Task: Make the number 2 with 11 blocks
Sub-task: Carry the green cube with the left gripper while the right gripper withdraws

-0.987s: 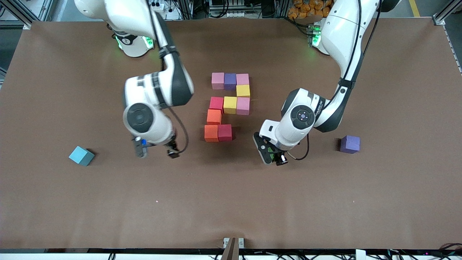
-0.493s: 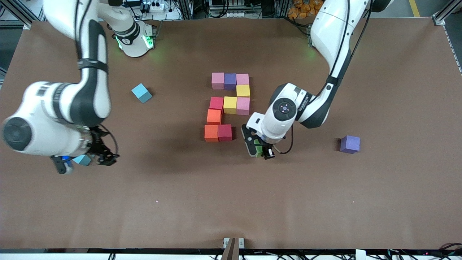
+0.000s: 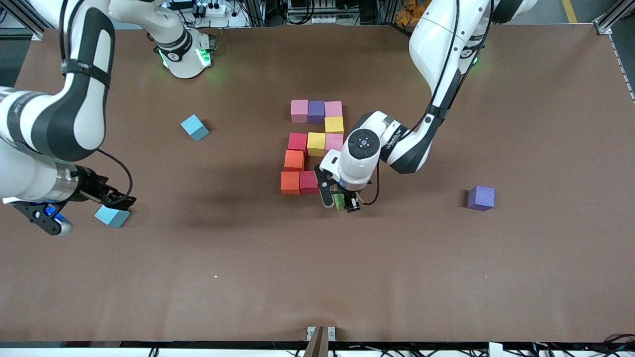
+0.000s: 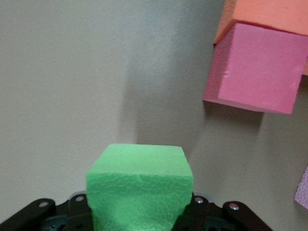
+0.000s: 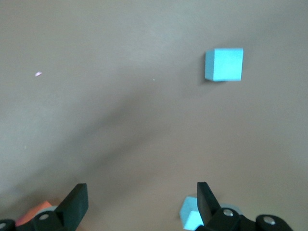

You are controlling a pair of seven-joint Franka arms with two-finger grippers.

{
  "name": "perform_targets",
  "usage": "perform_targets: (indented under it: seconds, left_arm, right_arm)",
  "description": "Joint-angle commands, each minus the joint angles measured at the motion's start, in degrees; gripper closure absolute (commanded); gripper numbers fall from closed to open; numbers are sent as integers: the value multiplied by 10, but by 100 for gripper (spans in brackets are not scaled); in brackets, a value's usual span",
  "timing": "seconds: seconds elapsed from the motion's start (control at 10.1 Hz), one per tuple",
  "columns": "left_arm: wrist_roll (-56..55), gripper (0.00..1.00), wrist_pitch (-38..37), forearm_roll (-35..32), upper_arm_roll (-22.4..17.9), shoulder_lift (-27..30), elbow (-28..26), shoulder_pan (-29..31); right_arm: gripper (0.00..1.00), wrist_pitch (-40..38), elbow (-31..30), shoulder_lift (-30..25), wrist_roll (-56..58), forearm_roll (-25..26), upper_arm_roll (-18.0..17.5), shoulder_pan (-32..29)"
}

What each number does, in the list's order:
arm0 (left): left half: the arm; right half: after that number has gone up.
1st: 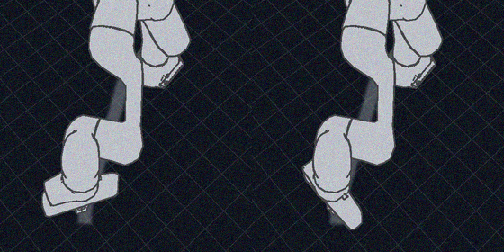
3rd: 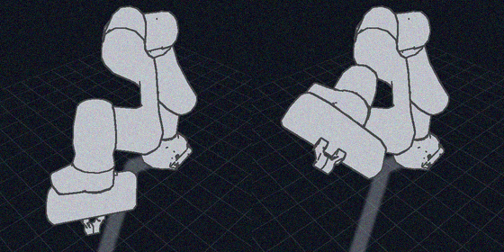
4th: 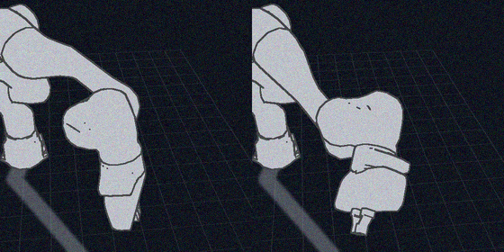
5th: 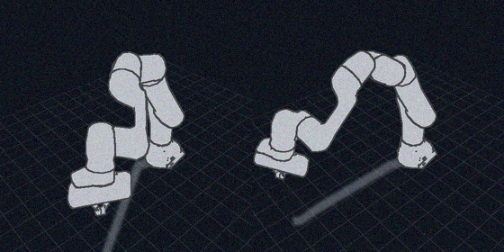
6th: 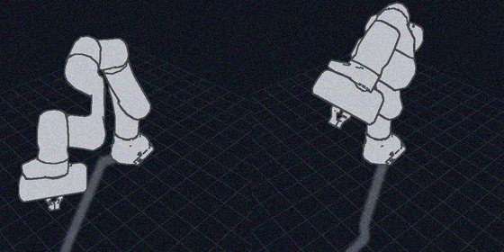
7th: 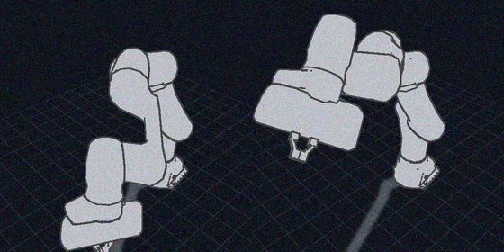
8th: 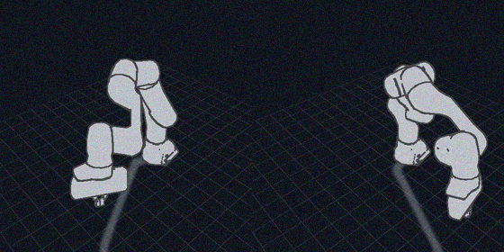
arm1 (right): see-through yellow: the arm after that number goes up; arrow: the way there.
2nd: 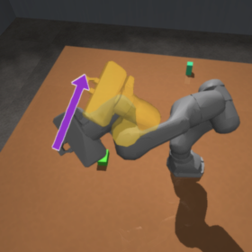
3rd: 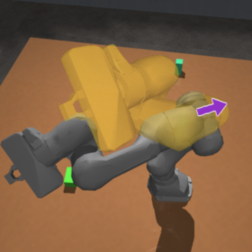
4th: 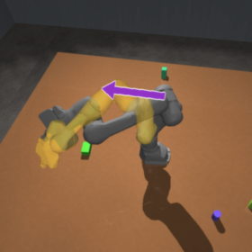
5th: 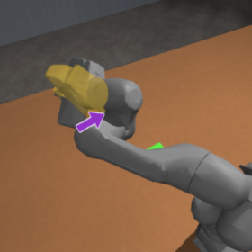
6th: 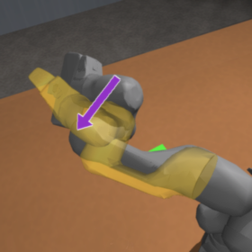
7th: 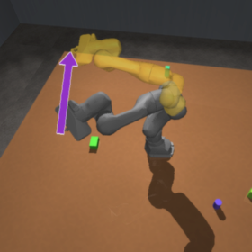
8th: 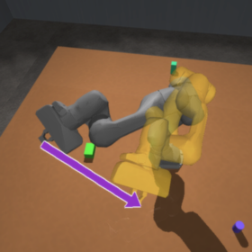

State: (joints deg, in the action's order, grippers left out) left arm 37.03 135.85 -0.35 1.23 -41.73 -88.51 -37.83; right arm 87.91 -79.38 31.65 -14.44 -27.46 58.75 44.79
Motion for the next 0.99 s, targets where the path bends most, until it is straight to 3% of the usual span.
perform_targets:
  seconds: [0.0,0.1,0.2,0.3,0.49,0.89]
  left_arm:
    - [-6,100,-16,-21,-7,-21,40,-16]
    - [-6,100,-23,-26,-7,-34,56,-25]
    - [-6,100,-31,-26,-17,-41,67,-39]
    - [-2,100,-32,-26,-26,-42,67,-50]
    - [18,100,-32,-32,-26,-41,66,-53]
    - [68,100,-31,-35,-23,-40,54,-53]
  right_arm:
    - [0,2,-24,-49,99,19,34,37]
    - [0,-1,-22,-63,107,28,30,37]
    - [0,-6,-22,-99,108,56,3,24]
    - [0,-9,-23,-146,110,114,-74,-28]
    - [0,-2,-25,-216,109,232,-290,-182]
    - [0,52,-145,-322,124,255,-519,-369]
